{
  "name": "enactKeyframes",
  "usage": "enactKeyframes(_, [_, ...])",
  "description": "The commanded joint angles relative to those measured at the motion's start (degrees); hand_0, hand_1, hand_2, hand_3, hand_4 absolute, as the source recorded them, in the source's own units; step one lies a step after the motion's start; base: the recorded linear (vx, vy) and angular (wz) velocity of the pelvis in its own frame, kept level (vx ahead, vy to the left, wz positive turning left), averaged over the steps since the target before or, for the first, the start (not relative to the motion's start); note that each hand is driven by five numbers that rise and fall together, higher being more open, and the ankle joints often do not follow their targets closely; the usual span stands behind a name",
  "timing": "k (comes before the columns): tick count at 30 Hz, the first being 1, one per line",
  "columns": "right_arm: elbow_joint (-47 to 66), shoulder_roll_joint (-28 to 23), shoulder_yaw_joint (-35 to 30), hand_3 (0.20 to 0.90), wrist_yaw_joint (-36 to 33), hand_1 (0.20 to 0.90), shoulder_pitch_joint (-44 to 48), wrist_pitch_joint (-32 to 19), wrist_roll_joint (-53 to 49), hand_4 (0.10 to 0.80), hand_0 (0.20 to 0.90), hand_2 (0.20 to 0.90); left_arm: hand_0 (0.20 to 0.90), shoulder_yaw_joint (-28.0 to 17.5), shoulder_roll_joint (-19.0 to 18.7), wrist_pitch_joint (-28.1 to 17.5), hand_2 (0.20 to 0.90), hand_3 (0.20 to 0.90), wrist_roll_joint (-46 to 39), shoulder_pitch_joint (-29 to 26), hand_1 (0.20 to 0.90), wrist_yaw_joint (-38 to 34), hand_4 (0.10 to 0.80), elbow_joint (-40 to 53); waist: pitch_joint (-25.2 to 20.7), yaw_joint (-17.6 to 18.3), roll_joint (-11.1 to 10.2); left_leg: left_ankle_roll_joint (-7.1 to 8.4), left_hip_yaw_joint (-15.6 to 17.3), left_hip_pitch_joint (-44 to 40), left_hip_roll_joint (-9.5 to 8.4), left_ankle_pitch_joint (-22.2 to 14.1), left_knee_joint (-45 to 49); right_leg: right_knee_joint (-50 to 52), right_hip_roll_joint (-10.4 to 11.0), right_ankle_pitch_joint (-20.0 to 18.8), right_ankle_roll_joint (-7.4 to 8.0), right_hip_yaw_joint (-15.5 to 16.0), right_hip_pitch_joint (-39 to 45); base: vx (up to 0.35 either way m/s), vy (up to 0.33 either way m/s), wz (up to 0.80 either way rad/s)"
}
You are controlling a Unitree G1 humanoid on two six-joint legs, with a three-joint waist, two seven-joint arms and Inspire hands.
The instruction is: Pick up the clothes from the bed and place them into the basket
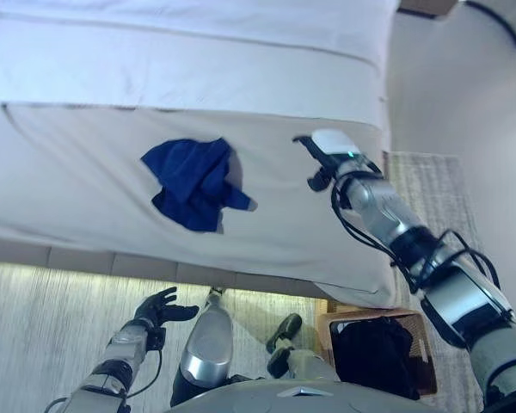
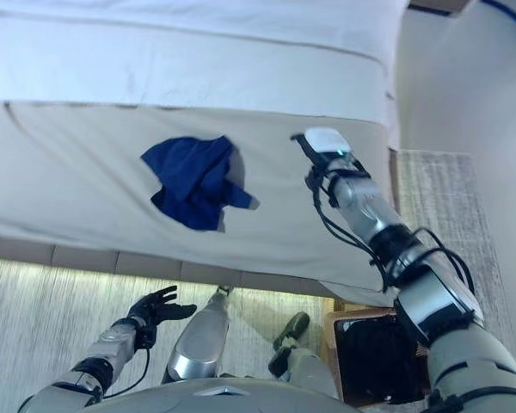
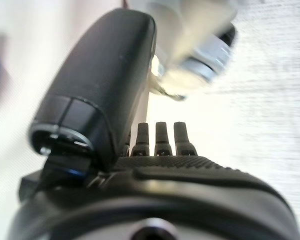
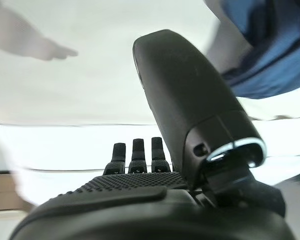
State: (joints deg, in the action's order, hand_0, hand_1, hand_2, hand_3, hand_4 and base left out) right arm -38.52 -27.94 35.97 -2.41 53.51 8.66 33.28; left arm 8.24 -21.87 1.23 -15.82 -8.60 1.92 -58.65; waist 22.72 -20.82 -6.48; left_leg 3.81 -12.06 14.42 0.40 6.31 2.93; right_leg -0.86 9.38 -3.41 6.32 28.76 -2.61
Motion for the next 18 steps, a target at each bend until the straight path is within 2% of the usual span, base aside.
enactKeyframes(1, [-1.8,-0.4,2.6,0.9,-5.9,0.9,7.7,3.1,1.1,0.8,0.9,0.9,0.9,3.0,-2.8,-1.6,0.9,0.9,-0.7,1.5,0.9,0.4,0.8,1.3,1.1,-4.7,0.6,-5.67,4.5,-1.5,-3.52,-6.0,-1.2,11.7,2.5,3.4,-0.06,-3.5,1.8,0.065,-0.075,0.65])
enactKeyframes(5, [-10.0,2.0,3.4,0.9,-5.2,0.9,10.7,3.5,-1.2,0.8,0.9,0.9,0.9,3.1,-3.6,-2.3,0.9,0.9,-0.7,0.7,0.9,1.4,0.8,0.8,2.1,-8.3,0.3,-5.48,2.6,0.4,-3.56,-5.2,-1.9,12.7,3.1,3.4,0.05,-0.5,1.6,0.042,-0.04,0.62])
enactKeyframes(9, [-16.4,4.2,3.3,0.9,-6.7,0.9,11.1,3.7,-1.4,0.8,0.9,0.9,0.9,3.7,-3.4,-3.7,0.9,0.9,-0.7,0.9,0.9,2.8,0.8,0.0,2.5,-10.5,0.8,-5.49,0.7,0.7,-3.62,-4.7,-2.7,14.9,4.1,3.8,0.21,2.1,1.1,0.081,0.004,0.33])
enactKeyframes(18, [-21.4,6.4,3.3,0.9,-4.6,0.9,12.4,6.0,1.4,0.8,0.9,0.9,0.9,4.8,-2.2,-5.6,0.9,0.9,-1.3,0.4,0.9,3.9,0.8,-0.4,3.3,-12.3,2.4,-5.24,-1.1,1.7,-3.61,-3.0,-3.9,18.4,5.9,5.2,0.3,4.4,-0.5,0.028,0.044,0.14])
